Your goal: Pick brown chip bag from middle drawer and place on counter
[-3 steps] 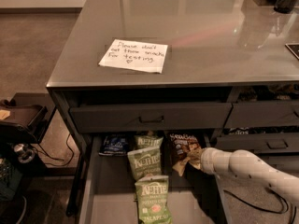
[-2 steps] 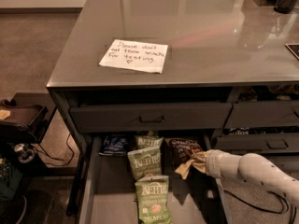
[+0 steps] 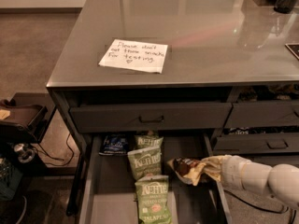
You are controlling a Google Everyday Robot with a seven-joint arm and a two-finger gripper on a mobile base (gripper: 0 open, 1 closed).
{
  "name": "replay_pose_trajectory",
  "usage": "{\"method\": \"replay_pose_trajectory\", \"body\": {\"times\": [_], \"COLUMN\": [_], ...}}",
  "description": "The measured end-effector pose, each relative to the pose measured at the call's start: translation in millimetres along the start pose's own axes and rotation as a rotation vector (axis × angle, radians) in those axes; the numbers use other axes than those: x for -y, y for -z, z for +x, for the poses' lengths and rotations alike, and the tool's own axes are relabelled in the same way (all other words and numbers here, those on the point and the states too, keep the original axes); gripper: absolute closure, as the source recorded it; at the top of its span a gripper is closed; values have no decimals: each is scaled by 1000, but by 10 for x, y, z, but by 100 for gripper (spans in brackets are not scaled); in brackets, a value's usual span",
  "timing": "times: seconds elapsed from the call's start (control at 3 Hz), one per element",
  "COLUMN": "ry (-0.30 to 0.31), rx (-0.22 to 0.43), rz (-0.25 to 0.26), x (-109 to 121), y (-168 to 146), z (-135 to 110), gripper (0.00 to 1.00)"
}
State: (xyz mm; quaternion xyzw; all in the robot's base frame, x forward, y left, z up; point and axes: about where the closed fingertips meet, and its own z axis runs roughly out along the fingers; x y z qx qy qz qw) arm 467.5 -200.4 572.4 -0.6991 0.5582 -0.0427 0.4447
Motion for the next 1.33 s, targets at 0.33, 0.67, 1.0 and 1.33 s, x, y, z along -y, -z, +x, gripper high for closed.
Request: {"method": "replay_pose_trajectory", "body": {"times": [0.33, 0.67, 1.0, 1.33], "ry": [69, 70, 110, 165], "rx": [37, 38, 78, 139], "rz": [62, 62, 87, 138], "x": [135, 137, 340, 692], "y": [487, 486, 674, 1029], "z": [-368, -372, -653, -1119], "gripper": [100, 100, 100, 100]}}
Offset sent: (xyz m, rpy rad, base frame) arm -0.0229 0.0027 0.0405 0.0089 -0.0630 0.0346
